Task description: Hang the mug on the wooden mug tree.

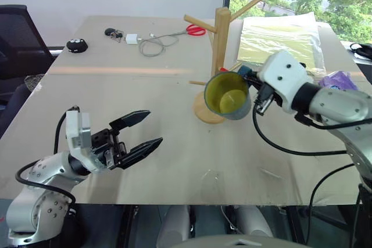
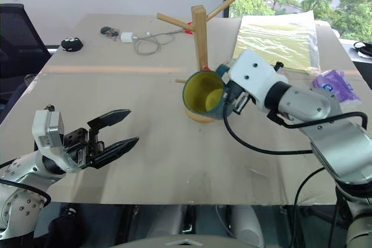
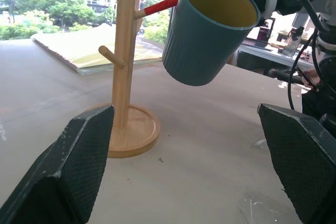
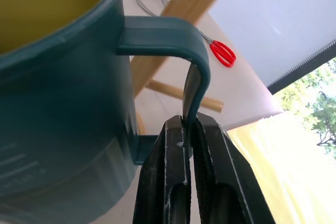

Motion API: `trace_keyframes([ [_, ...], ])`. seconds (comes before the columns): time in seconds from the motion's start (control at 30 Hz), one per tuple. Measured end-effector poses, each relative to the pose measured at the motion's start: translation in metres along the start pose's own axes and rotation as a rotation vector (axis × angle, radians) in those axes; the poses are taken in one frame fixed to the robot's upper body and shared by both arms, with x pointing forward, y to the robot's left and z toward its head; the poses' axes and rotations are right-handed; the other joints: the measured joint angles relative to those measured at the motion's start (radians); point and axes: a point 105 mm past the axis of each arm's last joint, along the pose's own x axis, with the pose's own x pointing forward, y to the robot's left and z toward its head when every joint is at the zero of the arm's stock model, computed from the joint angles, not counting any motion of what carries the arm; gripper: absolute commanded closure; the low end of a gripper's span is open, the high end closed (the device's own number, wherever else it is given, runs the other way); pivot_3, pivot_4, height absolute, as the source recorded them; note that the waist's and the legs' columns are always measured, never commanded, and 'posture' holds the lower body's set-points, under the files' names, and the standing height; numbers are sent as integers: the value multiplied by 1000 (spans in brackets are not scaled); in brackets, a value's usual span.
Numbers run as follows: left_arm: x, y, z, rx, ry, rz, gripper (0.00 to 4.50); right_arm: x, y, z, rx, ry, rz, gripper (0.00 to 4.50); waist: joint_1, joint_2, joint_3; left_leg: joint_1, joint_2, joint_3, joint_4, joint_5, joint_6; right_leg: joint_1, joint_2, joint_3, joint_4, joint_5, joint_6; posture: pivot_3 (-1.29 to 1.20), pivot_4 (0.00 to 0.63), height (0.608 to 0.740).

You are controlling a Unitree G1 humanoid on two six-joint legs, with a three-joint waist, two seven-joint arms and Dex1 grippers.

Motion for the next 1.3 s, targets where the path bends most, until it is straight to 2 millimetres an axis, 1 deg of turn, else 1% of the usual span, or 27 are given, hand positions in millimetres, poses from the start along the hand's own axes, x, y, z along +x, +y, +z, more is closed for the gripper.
trace_keyframes([
  [0.13,2,0,1,2,-5,18,0,14,2,3,-9,11,21,4449,-1,0,0,0,0,0,0,0,0,0,0,0,0,0,0,0,150,740],
  [0.27,6,-2,3,16,-10,26,0,32,6,6,-13,26,44,4449,-2,0,0,1,0,0,0,0,0,0,0,0,1,0,0,0,150,740],
  [0.3,7,-2,4,17,-12,34,0,36,7,4,-14,39,50,3884,-1,0,0,0,0,0,0,0,-1,0,0,0,1,0,0,0,150,740],
  [0.33,7,-3,4,16,-12,38,0,38,6,2,-11,47,48,3619,0,0,0,0,0,0,0,1,-1,0,0,-1,1,0,0,0,150,740],
  [0.43,8,-4,5,10,-13,50,0,39,3,-1,-6,58,41,2282,1,0,0,0,0,0,0,1,-3,0,-1,-1,0,0,0,0,150,740],
  [0.47,9,-5,5,3,-16,50,0,37,1,-1,4,51,38,1820,0,0,0,-1,0,0,0,2,-3,0,-1,-1,0,0,0,0,150,740],
  [0.57,10,-8,4,-22,-12,48,0,25,-4,1,59,5,53,1820,2,0,0,-1,0,-1,-1,1,-1,0,-1,-1,0,1,1,0,150,740],
  [0.67,12,-11,-2,-56,36,42,0,0,-5,0,165,-79,93,1820,4,0,0,-1,0,-1,-1,0,0,1,-1,-2,0,1,2,0,150,740],
  [0.73,13,-12,-6,-75,58,36,0,-13,-7,-6,222,-104,103,1820,2,0,0,0,0,-1,-1,0,0,1,-1,-1,0,1,1,0,150,740],
  [0.77,11,-13,-10,-85,88,34,0,-27,-9,-13,313,-147,95,1820,3,-2,-1,0,0,-2,-1,0,1,2,0,-2,0,1,1,0,150,740],
  [0.8,9,-14,-13,-94,102,40,0,-32,-10,-18,349,-151,89,1820,3,-2,-1,1,0,-2,-1,-1,1,2,0,-1,0,1,1,0,150,740],
  [0.83,10,-15,-17,-99,124,31,0,-47,-9,-34,403,-142,87,1820,8,-1,-1,1,-1,-2,-3,-1,1,2,0,-2,-1,0,1,0,150,740],
  [0.87,9,-16,-20,-104,136,35,0,-54,-6,-46,442,-119,86,1560,12,-2,-1,2,-1,-3,-3,-1,1,3,0,-1,-2,0,1,0,150,740],
  [0.93,3,-14,-30,-127,181,54,0,-80,8,-85,553,-23,95,980,22,-1,-1,2,-1,-1,-3,-1,1,3,0,-1,-2,0,1,0,150,740],
  [0.97,-1,-12,-34,-125,208,65,0,-93,20,-104,591,41,107,476,24,0,0,2,-1,-1,-3,-1,1,3,0,-1,-2,0,1,0,150,740],
  [1.0,-4,-11,-36,-126,220,73,0,-99,27,-114,606,70,118,93,23,0,0,2,0,0,-3,-1,1,3,1,0,-2,0,1,0,150,740],
  [1.07,-5,-10,-38,-115,240,72,0,-112,39,-127,615,102,125,93,16,0,0,4,0,0,-3,-1,1,3,2,2,-1,-2,3,0,150,740],
  [1.13,-8,-8,-42,-105,267,80,0,-123,44,-137,598,119,97,93,12,0,0,5,1,1,-2,0,1,3,3,2,0,-2,4,0,150,740],
  [1.2,-13,-4,-47,-95,294,97,0,-133,52,-152,588,159,69,93,13,-1,-1,7,1,0,-2,0,1,4,3,2,0,-3,4,0,150,740],
  [1.27,-18,1,-53,-91,329,123,0,-145,61,-172,586,210,20,93,16,-1,-1,7,1,1,-2,0,1,3,3,3,0,-3,4,0,150,740],
  [1.3,-19,2,-54,-88,336,125,0,-146,62,-176,585,216,10,93,15,-1,-1,7,1,2,-2,0,1,3,3,3,0,-3,4,0,150,740],
])
